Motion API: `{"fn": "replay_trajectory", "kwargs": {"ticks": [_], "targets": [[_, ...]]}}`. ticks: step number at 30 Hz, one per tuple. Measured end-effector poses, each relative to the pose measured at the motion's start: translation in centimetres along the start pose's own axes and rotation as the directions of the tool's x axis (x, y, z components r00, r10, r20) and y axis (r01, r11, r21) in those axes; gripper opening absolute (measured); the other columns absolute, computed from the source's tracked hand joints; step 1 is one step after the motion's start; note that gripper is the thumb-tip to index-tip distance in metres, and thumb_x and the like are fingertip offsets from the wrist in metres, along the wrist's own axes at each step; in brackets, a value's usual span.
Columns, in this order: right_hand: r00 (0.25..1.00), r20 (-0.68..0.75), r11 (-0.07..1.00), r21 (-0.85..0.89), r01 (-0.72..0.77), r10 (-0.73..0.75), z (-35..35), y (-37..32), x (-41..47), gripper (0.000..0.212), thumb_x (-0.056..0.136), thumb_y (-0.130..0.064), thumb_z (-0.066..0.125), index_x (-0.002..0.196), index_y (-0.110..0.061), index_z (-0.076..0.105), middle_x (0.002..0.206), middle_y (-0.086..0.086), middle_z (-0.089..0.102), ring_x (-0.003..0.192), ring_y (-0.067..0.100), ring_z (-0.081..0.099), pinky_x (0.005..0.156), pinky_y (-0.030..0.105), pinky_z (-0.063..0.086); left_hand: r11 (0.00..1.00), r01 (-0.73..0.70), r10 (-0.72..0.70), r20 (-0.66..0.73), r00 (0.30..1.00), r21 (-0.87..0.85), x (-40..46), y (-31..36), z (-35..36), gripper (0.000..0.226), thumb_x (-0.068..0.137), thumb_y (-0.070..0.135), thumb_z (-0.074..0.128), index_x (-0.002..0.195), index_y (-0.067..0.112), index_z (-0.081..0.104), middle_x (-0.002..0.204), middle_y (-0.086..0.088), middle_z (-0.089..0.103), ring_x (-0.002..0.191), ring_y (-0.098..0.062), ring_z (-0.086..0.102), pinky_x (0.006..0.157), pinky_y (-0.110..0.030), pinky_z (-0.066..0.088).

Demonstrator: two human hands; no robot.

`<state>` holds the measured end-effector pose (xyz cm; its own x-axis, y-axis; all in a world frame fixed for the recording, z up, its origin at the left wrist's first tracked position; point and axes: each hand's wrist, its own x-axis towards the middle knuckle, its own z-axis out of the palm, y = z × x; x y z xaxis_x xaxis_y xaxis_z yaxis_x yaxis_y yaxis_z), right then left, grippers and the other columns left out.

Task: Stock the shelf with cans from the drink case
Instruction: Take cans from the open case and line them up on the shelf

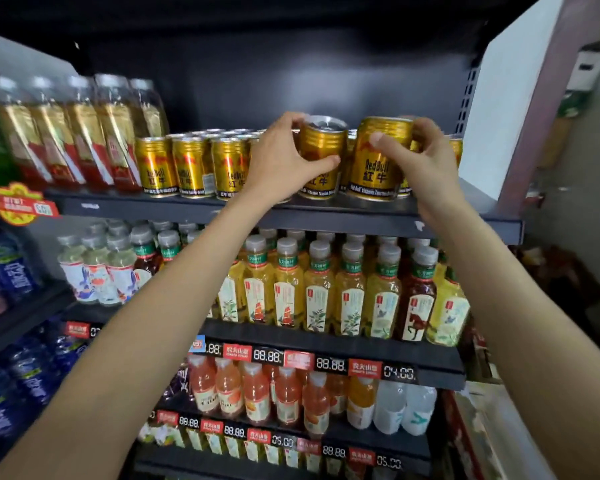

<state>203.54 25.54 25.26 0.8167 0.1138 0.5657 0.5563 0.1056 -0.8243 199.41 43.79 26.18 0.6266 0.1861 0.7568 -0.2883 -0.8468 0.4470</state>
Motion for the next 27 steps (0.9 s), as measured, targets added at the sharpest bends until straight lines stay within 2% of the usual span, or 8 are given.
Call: {"fn": "replay_trajectory", "kwargs": {"ticks": [4, 6, 7, 9, 11, 15, 22, 27], "targets": [[1.0, -0.012, 0.999, -0.049, -0.01, 0.009, -0.6, 0.8, 2.6, 0.054, 0.075, -0.031, 0.077, 0.12, -0.014, 0.053, 0.103, -0.002, 0.064, 0.096, 0.013, 0.065, 0.078, 0.028, 0.056, 0.975, -0.105, 0.089, 0.086, 0.992, 0.195, 1.6, -0.9, 1.0, 0.066, 0.066, 0.047, 0.078, 0.115, 0.018, 0.045, 0.11, 0.003, 0.055, 0.099, -0.014, 0.051, 0.081, -0.026, 0.039], [1.0, -0.014, 0.998, -0.063, -0.017, 0.017, -0.6, 1.0, 3.4, 0.053, 0.076, -0.03, 0.075, 0.121, -0.012, 0.053, 0.101, -0.002, 0.064, 0.094, 0.013, 0.065, 0.078, 0.028, 0.056, 0.954, -0.162, 0.13, 0.137, 0.982, 0.252, 2.2, -1.5, 1.2, 0.075, 0.068, 0.053, 0.074, 0.126, 0.018, 0.042, 0.123, -0.001, 0.057, 0.113, -0.019, 0.053, 0.101, -0.033, 0.033], [1.0, -0.012, 0.997, -0.074, -0.02, 0.019, -0.6, 1.2, 3.7, 0.053, 0.076, -0.03, 0.074, 0.122, -0.012, 0.053, 0.101, -0.001, 0.064, 0.094, 0.014, 0.065, 0.079, 0.031, 0.057, 0.936, -0.183, 0.139, 0.162, 0.977, 0.3, 2.5, -1.8, 1.2, 0.078, 0.07, 0.058, 0.07, 0.132, 0.02, 0.041, 0.129, 0.0, 0.055, 0.122, -0.019, 0.049, 0.112, -0.039, 0.021], [1.0, 0.001, 0.994, -0.105, -0.028, 0.028, -0.6, 1.5, 4.1, 0.056, 0.076, -0.03, 0.074, 0.124, -0.012, 0.052, 0.104, 0.0, 0.064, 0.097, 0.015, 0.065, 0.084, 0.035, 0.056, 0.898, -0.206, 0.137, 0.197, 0.971, 0.388, 3.0, -2.3, 1.0, 0.077, 0.073, 0.066, 0.062, 0.135, 0.024, 0.042, 0.14, 0.001, 0.048, 0.134, -0.016, 0.038, 0.116, -0.048, 0.0], [0.999, 0.016, 0.992, -0.119, -0.033, 0.035, -0.4, 1.8, 4.3, 0.06, 0.077, -0.03, 0.074, 0.129, -0.012, 0.049, 0.104, -0.002, 0.062, 0.099, 0.015, 0.063, 0.086, 0.034, 0.056, 0.881, -0.204, 0.12, 0.214, 0.969, 0.427, 3.3, -2.9, 0.8, 0.071, 0.075, 0.068, 0.057, 0.132, 0.026, 0.048, 0.146, -0.001, 0.042, 0.139, -0.015, 0.028, 0.115, -0.051, -0.006], [1.0, 0.031, 0.982, -0.188, 0.006, 0.0, 0.5, 2.1, 4.4, 0.065, 0.08, -0.031, 0.072, 0.136, -0.013, 0.043, 0.114, -0.003, 0.053, 0.109, 0.016, 0.057, 0.087, 0.028, 0.052, 0.823, -0.233, 0.103, 0.267, 0.958, 0.518, 3.6, -3.8, 0.4, 0.075, 0.078, 0.074, 0.044, 0.135, 0.026, 0.046, 0.148, -0.004, 0.04, 0.14, -0.016, 0.027, 0.115, -0.05, -0.005], [0.997, 0.012, 0.931, -0.357, 0.081, -0.082, 2.5, 3.0, 4.2, 0.067, 0.082, -0.034, 0.068, 0.138, -0.009, 0.041, 0.133, 0.009, 0.052, 0.122, 0.022, 0.047, 0.102, 0.039, 0.043, 0.758, -0.284, 0.144, 0.275, 0.951, 0.587, 3.3, -4.4, 0.6, 0.08, 0.08, 0.075, 0.036, 0.141, 0.023, 0.039, 0.145, -0.004, 0.044, 0.136, -0.023, 0.035, 0.114, -0.046, 0.015], [0.994, 0.039, 0.888, -0.446, 0.111, -0.105, 3.0, 3.8, 3.8, 0.067, 0.085, -0.038, 0.065, 0.139, -0.01, 0.039, 0.134, 0.01, 0.047, 0.123, 0.022, 0.044, 0.093, 0.025, 0.036, 0.783, -0.305, 0.229, 0.205, 0.952, 0.542, 3.1, -4.9, 1.0, 0.076, 0.081, 0.073, 0.04, 0.14, 0.025, 0.039, 0.142, -0.002, 0.047, 0.133, -0.022, 0.038, 0.112, -0.04, 0.021]]}}
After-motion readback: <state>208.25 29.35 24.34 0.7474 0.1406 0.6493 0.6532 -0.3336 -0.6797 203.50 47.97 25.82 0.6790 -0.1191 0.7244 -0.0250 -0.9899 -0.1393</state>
